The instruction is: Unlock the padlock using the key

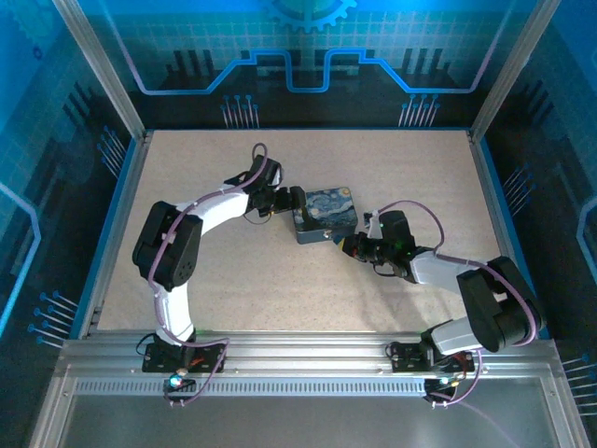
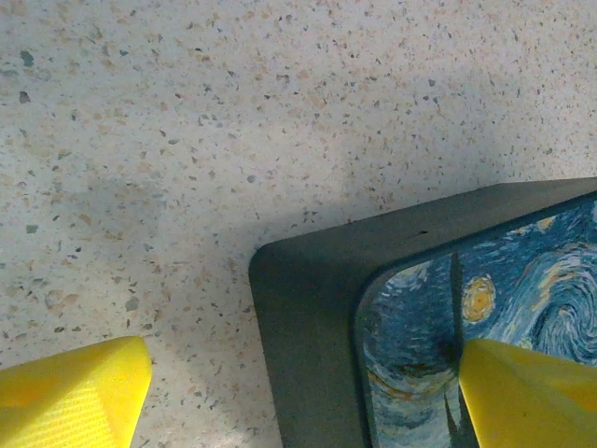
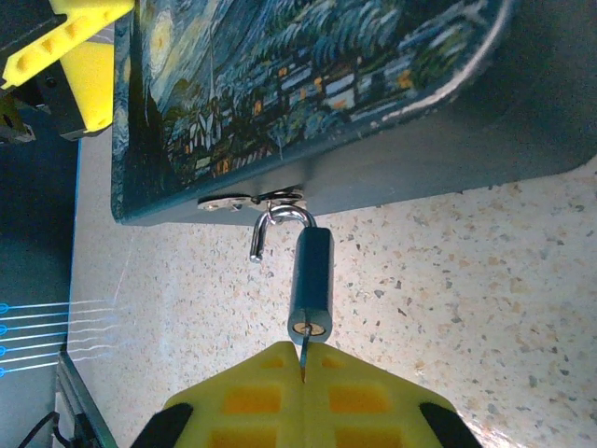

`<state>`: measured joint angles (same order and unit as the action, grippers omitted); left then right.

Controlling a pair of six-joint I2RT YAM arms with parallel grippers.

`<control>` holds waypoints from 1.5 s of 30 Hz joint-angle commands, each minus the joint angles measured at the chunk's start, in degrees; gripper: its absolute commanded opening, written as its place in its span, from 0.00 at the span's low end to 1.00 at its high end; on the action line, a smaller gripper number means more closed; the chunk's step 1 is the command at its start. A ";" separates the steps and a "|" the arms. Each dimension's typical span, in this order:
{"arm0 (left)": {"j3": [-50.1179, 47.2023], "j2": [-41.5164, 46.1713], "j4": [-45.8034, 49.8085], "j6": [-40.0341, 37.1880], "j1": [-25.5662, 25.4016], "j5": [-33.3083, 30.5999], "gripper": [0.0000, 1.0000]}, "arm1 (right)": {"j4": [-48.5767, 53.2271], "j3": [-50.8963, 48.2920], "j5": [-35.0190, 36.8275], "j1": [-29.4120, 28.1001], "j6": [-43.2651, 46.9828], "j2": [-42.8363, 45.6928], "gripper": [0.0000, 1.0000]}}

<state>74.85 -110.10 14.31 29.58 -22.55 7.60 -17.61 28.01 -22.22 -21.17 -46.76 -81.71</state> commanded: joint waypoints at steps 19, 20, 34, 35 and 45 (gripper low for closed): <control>-12.16 4.31 -1.81 1.57 0.05 -0.48 0.86 | 3.04 3.57 -8.15 7.34 5.98 1.32 0.54; -12.58 4.61 -1.90 1.70 -0.01 -0.56 0.86 | 2.45 4.37 -8.94 7.54 6.06 0.25 0.55; -17.76 7.78 -2.96 3.02 -1.27 -0.81 0.86 | -2.35 18.27 -10.84 9.68 10.35 -15.55 0.57; -17.86 7.87 -2.95 3.02 -1.37 -0.81 0.86 | -2.86 18.16 -10.53 9.82 10.53 -15.51 0.57; -17.46 9.47 -3.14 3.71 -1.80 -0.80 0.86 | -8.86 8.07 -14.78 11.20 13.33 -10.51 0.60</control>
<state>58.98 -100.64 4.19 33.54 -23.33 7.73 -23.83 37.76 -33.95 -11.03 -35.70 -93.71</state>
